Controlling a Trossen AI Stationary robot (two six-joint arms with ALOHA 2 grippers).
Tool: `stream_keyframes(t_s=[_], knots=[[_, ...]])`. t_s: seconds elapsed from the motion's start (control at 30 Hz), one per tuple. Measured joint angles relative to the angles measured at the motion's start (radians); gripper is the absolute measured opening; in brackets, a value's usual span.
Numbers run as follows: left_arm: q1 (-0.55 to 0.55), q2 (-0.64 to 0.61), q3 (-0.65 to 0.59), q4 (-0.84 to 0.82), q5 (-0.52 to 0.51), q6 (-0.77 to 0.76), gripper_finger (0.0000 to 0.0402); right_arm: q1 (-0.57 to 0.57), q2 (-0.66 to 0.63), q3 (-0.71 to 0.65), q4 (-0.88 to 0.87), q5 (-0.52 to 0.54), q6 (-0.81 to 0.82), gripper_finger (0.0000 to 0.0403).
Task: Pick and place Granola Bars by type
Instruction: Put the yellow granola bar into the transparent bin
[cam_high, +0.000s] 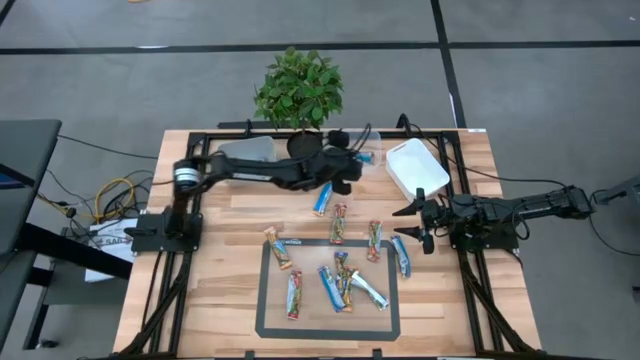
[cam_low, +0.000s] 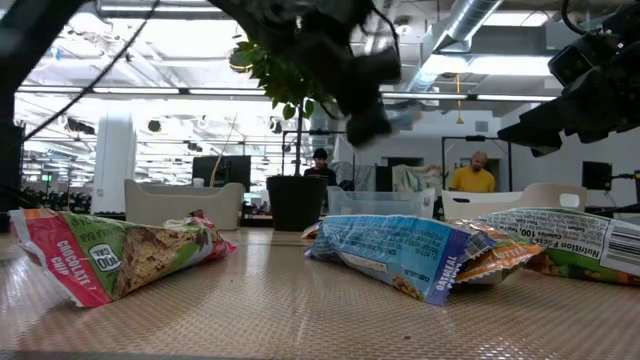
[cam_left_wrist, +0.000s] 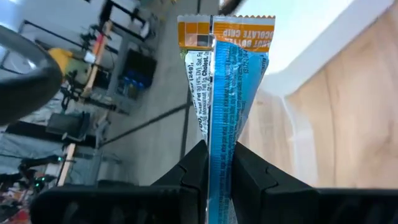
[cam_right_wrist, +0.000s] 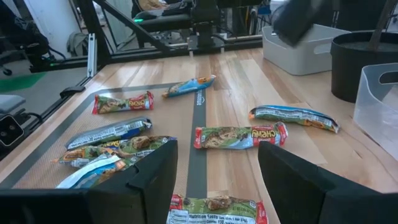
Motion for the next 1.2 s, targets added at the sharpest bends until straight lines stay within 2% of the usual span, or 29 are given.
stream_keyframes(t_s=[0.17, 0.4, 0.83, 0.97, 1.2], knots=[[0.039, 0.099, 0.094, -0.075, -0.020, 0.017, 0.0043, 0.000, 0.000, 0.000, 0.000, 0.000, 0.000, 0.0219], [0.073, 0.155, 0.187, -0.190, -0.030, -0.043, 0.0048, 0.000, 0.000, 0.000, 0.000, 0.000, 0.000, 0.0219], [0.075, 0.154, 0.191, -0.176, -0.024, -0.097, 0.0174, 0.000, 0.000, 0.000, 0.000, 0.000, 0.000, 0.0219], [0.048, 0.152, 0.191, -0.167, -0.023, -0.098, 0.0187, 0.000, 0.000, 0.000, 0.000, 0.000, 0.000, 0.0219], [-0.048, 0.108, 0.190, -0.208, -0.041, -0.145, 0.0184, 0.000, 0.000, 0.000, 0.000, 0.000, 0.000, 0.0219]])
